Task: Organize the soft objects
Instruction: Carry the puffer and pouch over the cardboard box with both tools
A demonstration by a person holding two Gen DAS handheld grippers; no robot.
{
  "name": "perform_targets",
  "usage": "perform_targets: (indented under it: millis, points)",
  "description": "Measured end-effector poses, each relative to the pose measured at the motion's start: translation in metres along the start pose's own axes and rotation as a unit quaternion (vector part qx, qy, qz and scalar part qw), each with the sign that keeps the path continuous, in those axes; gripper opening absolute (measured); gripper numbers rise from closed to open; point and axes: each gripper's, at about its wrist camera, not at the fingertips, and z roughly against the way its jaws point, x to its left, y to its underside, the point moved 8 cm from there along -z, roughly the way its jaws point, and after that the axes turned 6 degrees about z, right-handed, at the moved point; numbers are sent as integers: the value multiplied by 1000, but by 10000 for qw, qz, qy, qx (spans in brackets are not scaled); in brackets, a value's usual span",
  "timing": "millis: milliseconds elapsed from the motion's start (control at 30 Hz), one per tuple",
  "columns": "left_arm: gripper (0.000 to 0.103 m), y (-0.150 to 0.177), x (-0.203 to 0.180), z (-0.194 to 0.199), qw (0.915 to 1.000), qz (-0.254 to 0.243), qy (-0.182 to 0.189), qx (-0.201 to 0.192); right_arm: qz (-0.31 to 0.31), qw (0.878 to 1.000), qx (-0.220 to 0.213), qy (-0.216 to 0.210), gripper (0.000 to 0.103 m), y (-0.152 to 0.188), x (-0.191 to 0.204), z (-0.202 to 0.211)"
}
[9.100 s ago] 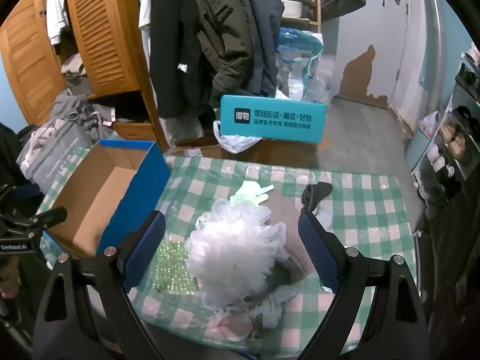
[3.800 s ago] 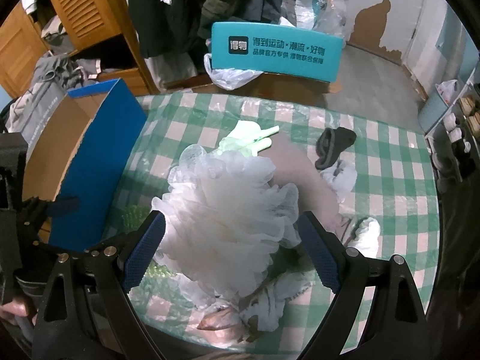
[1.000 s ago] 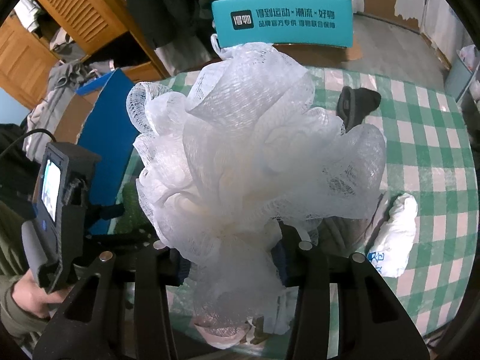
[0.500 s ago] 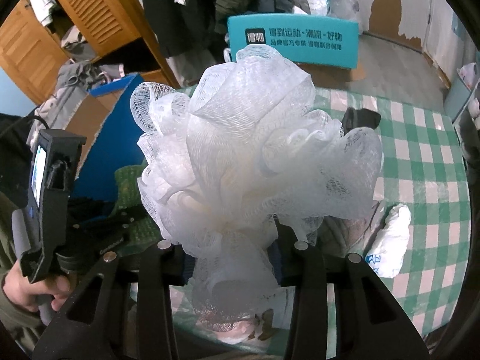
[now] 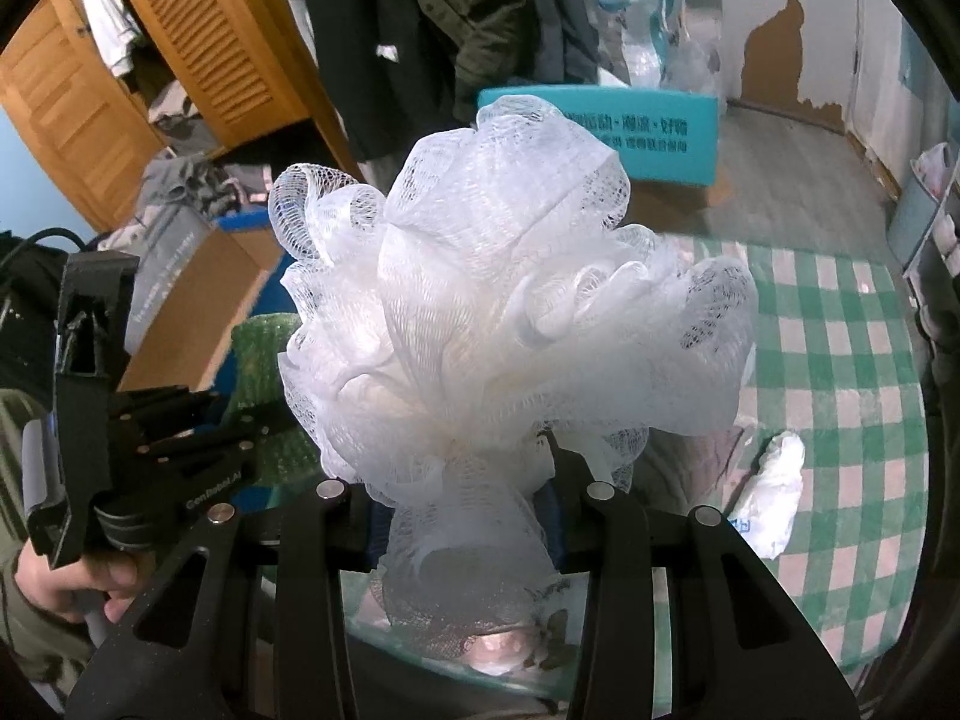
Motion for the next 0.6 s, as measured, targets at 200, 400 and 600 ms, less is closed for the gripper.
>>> perform_targets:
  millis: [200,400,600]
  points:
    - [14,-8,5,23,9996,-3,-3,-289,93,9998,-186,-24,37,-10,8,10]
    - [14,-11,19,50,9982,149,-11,-574,217,9991,-361,-95,37,-23,23,18]
    - [14,-22,47,71,9954,395,-80,-873,350,9978,-525,-218,37,-42,45,21]
